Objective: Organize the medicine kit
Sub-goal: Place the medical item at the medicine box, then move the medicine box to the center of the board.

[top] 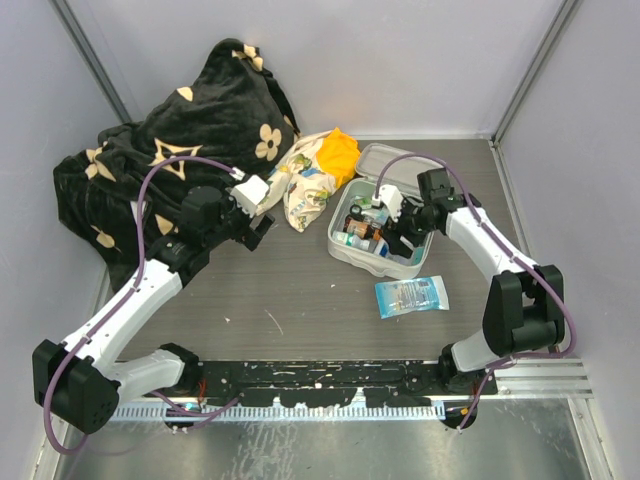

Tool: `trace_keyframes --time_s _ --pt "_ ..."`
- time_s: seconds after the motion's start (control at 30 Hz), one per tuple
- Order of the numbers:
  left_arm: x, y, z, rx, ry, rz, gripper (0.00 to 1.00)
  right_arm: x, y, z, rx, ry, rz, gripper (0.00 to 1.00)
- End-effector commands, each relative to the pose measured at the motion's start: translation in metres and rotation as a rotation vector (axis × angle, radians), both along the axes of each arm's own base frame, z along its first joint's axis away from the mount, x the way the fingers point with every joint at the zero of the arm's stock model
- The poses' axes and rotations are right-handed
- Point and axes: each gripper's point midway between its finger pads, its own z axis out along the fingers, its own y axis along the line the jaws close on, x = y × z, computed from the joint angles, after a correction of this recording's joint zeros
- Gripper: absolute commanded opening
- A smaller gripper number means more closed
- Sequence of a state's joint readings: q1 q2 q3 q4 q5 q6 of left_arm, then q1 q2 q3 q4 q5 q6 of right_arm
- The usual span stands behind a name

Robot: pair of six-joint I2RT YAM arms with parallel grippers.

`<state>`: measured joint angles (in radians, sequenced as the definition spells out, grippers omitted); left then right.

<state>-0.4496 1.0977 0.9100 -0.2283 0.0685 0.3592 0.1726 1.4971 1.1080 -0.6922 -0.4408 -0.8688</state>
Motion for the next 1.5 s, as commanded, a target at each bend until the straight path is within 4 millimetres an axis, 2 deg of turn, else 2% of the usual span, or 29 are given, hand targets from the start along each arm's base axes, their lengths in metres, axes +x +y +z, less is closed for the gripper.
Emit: trace_keyframes --time_s 0.0,0.17,0.33,0.57,0.83,1.0,1.1,1.27,1.4,1.47 --pt "0.003 -0.001 0.015 -0.018 -0.055 -0.014 0.98 0.0 0.008 -0.001 0.003 -0.042 -0.024 0.75" --pt "0.001 0.0 0.02 -0.022 -0.068 -0.014 0.98 -0.012 0.02 -0.018 -0.013 -0.007 0.002 0.73" --pt "0.001 0.001 0.023 -0.022 -0.08 -0.008 0.98 -0.029 0.043 -0.025 -0.003 0.021 0.059 0.72" --pt "0.003 0.003 0.025 -0.012 -0.096 -0.002 0.98 -0.053 0.085 -0.02 0.061 0.058 0.139 0.71" --pt "0.005 0.007 0.011 0.053 -0.074 -0.004 0.98 -0.085 0.137 -0.015 0.14 0.074 0.231 0.69" --pt "0.001 0.0 0.007 0.059 -0.069 -0.063 0.98 -0.107 0.156 -0.016 0.179 0.094 0.287 0.68" --pt "-0.004 -0.009 0.002 0.053 -0.052 -0.126 0.98 -0.115 0.162 -0.014 0.193 0.099 0.313 0.68" --pt "-0.018 -0.036 -0.013 0.008 0.008 -0.286 0.98 -0.111 0.159 0.003 0.195 0.05 0.308 0.7" --pt "-0.025 -0.055 -0.022 -0.02 0.047 -0.379 0.98 -0.105 0.144 0.023 0.202 -0.015 0.272 0.73" --pt "-0.025 -0.064 -0.025 -0.025 0.064 -0.4 0.98 -0.099 0.128 0.029 0.205 -0.028 0.221 0.74"
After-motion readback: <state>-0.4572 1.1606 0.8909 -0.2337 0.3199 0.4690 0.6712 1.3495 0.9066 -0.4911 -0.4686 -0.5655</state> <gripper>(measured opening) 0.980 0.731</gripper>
